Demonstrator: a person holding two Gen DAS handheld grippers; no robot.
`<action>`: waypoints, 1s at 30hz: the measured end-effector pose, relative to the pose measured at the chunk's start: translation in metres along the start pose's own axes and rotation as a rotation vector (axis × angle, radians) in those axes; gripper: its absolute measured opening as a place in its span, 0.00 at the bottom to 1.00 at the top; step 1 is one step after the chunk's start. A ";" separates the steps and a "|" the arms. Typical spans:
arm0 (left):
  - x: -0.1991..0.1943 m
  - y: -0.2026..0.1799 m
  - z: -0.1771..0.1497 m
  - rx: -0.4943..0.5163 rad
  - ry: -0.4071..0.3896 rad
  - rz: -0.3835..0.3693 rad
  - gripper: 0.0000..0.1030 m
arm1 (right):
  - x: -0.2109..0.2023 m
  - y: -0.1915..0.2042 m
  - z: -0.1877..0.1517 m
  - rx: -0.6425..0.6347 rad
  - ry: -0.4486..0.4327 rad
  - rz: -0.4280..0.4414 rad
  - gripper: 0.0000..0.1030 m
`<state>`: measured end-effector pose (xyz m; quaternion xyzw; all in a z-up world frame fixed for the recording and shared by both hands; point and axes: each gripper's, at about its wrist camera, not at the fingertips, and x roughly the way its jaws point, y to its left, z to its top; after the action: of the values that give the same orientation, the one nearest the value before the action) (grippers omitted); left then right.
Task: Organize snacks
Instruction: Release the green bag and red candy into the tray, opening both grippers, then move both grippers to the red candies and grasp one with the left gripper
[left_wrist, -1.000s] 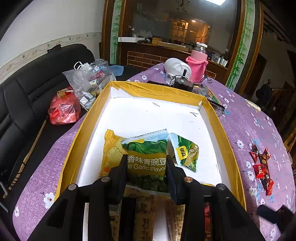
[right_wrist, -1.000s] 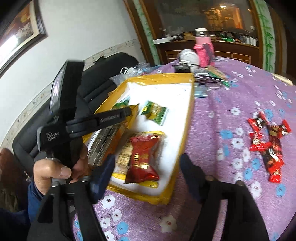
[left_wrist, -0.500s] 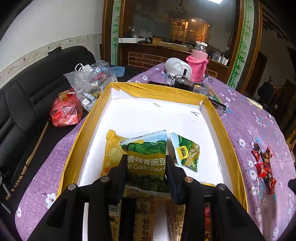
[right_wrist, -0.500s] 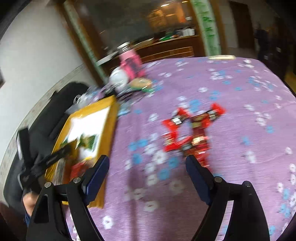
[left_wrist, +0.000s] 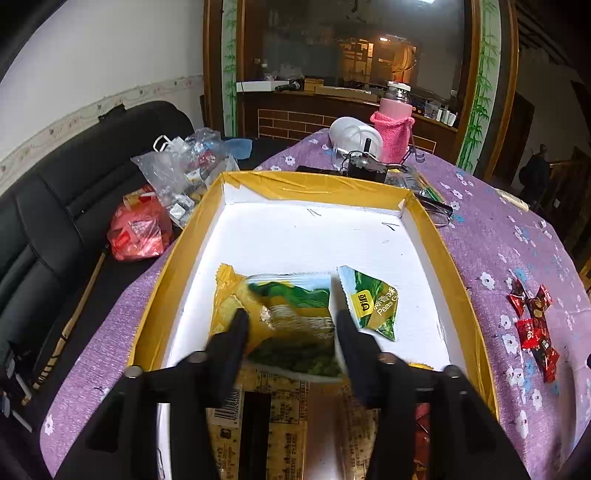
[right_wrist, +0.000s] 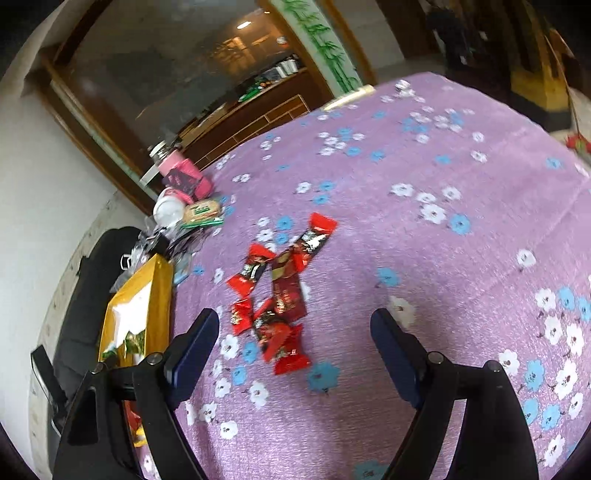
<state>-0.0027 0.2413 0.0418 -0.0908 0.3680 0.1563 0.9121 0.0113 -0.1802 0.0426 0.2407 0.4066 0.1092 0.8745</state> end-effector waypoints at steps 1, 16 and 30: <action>-0.002 -0.001 0.000 0.005 -0.007 -0.001 0.62 | 0.001 -0.002 0.002 0.003 0.012 0.004 0.81; -0.021 -0.026 0.003 0.075 -0.009 -0.011 0.79 | 0.009 0.020 0.034 -0.164 -0.014 0.033 0.81; -0.039 -0.069 0.007 0.125 -0.007 -0.098 0.79 | 0.014 -0.045 0.053 0.008 -0.014 0.097 0.75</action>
<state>0.0001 0.1701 0.0773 -0.0513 0.3692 0.0885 0.9237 0.0609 -0.2313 0.0401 0.2645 0.3888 0.1482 0.8700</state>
